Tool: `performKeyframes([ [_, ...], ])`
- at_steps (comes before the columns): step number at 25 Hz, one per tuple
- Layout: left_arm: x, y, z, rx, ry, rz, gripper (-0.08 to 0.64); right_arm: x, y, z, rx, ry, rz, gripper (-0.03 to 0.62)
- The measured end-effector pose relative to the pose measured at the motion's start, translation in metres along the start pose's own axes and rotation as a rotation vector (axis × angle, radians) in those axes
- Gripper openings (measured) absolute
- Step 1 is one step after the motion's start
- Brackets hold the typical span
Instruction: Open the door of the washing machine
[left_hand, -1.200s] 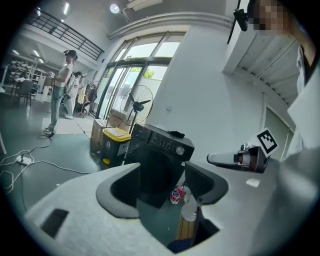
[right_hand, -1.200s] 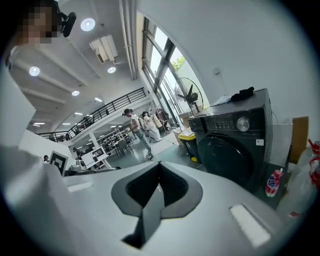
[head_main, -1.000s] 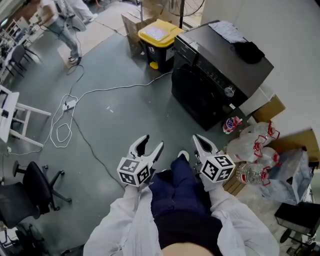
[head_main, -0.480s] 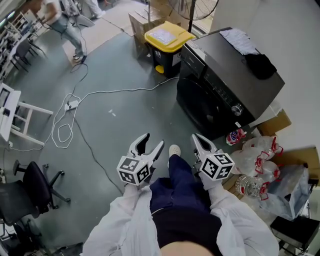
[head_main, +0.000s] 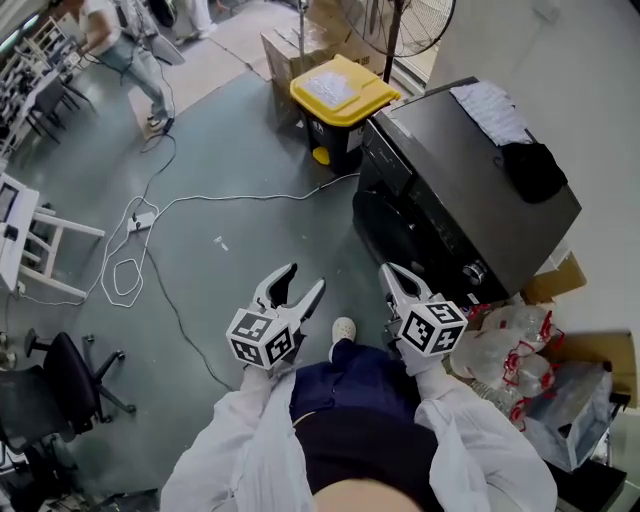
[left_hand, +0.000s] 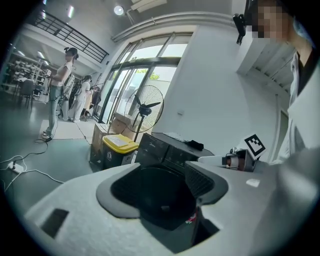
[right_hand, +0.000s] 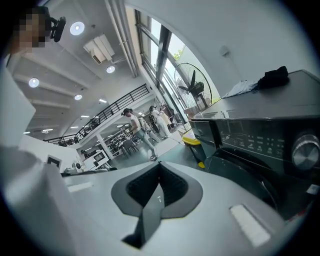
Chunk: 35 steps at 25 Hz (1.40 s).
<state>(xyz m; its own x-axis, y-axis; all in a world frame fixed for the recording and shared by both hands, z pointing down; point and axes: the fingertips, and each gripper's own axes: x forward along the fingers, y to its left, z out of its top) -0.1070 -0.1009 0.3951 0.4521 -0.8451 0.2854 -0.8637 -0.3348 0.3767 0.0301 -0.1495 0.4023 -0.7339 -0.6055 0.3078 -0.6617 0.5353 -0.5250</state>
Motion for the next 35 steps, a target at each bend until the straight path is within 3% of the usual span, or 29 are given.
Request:
performKeyframes([
  [11,0.053,0.018,0.016,-0.003,0.008,-0.014,0.265,0.038,-0.029,0.021,0.006,0.028,0.009,0.008],
  [19,0.093,0.041,0.025,0.0,0.053,-0.085,0.265,0.074,-0.047,0.025,0.039,0.038,-0.038,0.008],
  [29,0.174,0.124,0.055,0.032,0.198,-0.276,0.266,0.154,-0.082,0.047,0.135,-0.01,-0.235,0.008],
  [35,0.23,0.153,0.072,0.134,0.332,-0.457,0.265,0.199,-0.097,0.062,0.215,-0.056,-0.358,0.008],
])
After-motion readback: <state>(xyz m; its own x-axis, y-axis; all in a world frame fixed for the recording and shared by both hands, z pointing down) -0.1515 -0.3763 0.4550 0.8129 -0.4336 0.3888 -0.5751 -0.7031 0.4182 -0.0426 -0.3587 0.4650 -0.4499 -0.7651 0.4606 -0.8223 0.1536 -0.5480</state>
